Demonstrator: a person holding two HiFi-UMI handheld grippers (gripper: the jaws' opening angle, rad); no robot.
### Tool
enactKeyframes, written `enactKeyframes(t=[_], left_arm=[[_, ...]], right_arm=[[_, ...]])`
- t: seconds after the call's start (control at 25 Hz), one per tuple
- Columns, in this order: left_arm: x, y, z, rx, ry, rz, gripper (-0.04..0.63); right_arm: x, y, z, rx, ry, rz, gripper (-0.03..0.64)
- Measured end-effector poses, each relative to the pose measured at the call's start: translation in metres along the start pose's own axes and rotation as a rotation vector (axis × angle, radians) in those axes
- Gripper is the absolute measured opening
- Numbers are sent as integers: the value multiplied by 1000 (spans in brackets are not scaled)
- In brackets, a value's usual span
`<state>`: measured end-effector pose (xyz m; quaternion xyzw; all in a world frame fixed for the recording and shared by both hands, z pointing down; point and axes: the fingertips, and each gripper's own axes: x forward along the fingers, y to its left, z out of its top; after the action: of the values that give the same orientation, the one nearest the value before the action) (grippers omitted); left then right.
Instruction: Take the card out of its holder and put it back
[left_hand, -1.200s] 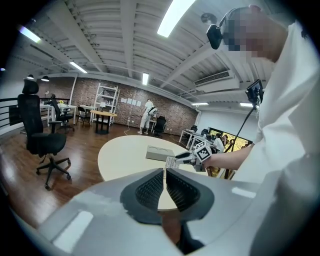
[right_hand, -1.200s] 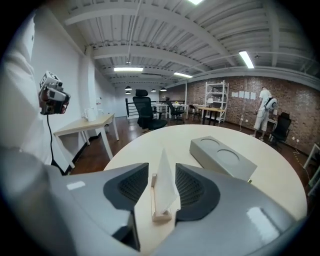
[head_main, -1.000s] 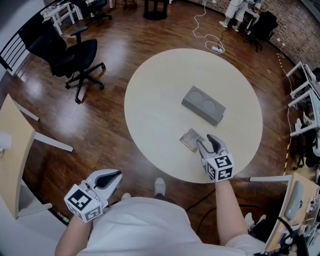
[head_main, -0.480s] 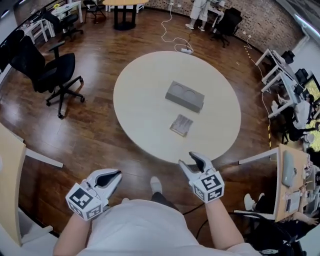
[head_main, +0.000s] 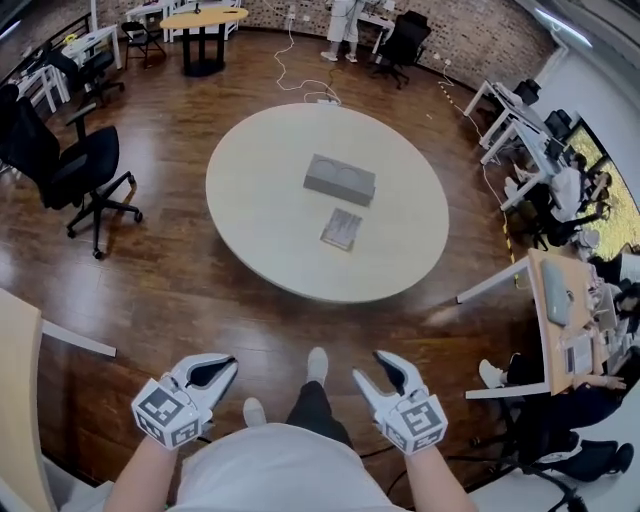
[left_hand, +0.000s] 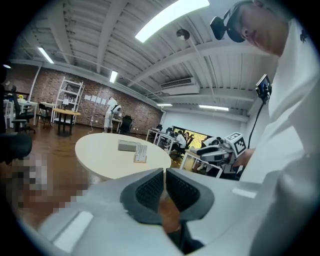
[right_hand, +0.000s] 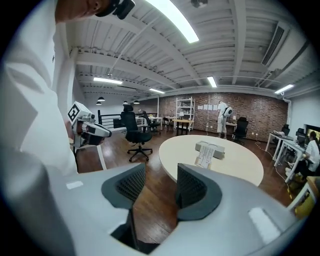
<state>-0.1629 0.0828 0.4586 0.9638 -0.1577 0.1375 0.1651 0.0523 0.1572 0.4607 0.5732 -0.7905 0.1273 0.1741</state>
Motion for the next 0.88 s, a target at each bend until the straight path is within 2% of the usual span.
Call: enactKeyframes(t=[0.4, 0.56, 0.88], left_arm=[[1, -8, -4, 9, -11, -39, 20], [12, -12, 5, 34, -22, -48, 20], [29, -15, 22, 36, -44, -56, 20]], right_arm=[[-33, 28, -6, 10, -4, -47, 192], [-37, 26, -5, 2, -8, -43, 190], [-32, 7, 7, -32, -15, -48, 189]])
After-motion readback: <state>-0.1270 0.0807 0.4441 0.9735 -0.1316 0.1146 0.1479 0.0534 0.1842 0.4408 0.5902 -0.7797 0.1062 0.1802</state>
